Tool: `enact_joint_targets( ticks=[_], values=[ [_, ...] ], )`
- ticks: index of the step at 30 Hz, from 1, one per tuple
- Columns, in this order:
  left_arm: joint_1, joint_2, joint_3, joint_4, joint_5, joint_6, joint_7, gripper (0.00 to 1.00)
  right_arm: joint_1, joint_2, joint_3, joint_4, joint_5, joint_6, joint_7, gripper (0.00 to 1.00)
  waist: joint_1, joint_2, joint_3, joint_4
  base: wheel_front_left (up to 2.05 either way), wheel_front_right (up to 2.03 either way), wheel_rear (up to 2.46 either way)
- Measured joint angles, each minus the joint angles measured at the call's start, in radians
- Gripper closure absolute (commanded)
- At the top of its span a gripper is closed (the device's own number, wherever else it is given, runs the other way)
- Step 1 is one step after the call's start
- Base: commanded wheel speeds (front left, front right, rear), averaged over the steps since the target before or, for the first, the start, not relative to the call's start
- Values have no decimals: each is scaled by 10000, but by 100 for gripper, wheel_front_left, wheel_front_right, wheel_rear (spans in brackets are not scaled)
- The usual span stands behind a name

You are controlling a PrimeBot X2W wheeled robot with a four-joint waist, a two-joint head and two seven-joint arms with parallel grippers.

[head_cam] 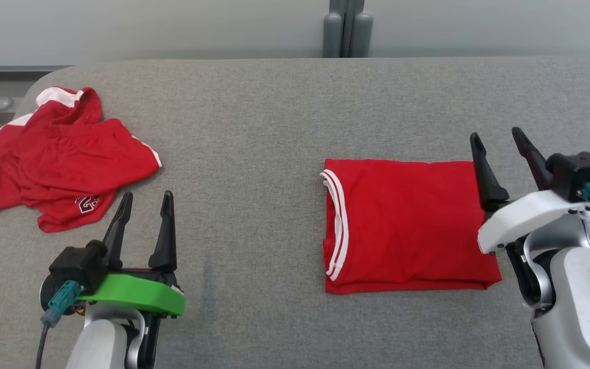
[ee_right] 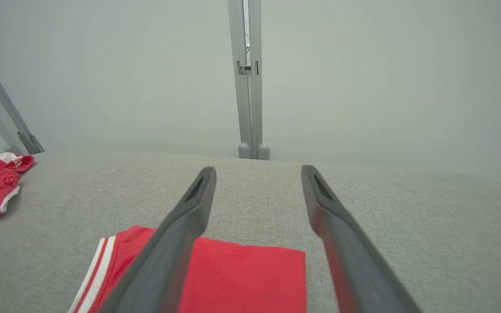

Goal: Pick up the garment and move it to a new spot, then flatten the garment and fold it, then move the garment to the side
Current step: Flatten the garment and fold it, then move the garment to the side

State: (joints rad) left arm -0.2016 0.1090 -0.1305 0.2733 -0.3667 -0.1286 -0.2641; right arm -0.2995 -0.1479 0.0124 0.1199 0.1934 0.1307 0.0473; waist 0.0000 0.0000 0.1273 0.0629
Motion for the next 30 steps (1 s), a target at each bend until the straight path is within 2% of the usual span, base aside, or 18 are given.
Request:
enact_joint_targets(
  ticks=[4, 11, 21, 30],
  values=[
    [73, -2, 176, -50, 61, 0, 2, 0, 475, 104, -284, -10, -539, 0, -686, 0, 0, 0, -106, -283, 0, 0, 0],
    [367, 0, 318, 35, 201, -2, 2, 0, 994, 238, -276, 472, -474, 0, -1476, 0, 0, 0, -480, -698, 0, 0, 0],
    [668, -56, 284, 357, 272, -2, 0, 0, 1649, 176, -293, 892, -288, 0, -1664, 0, 0, 0, -1108, -888, 0, 0, 0],
    [664, -48, 339, 520, 272, -2, 2, 0, 1756, 217, -303, 744, -224, 0, -1546, 0, 0, 0, -1135, -810, 0, 0, 0]
  ],
)
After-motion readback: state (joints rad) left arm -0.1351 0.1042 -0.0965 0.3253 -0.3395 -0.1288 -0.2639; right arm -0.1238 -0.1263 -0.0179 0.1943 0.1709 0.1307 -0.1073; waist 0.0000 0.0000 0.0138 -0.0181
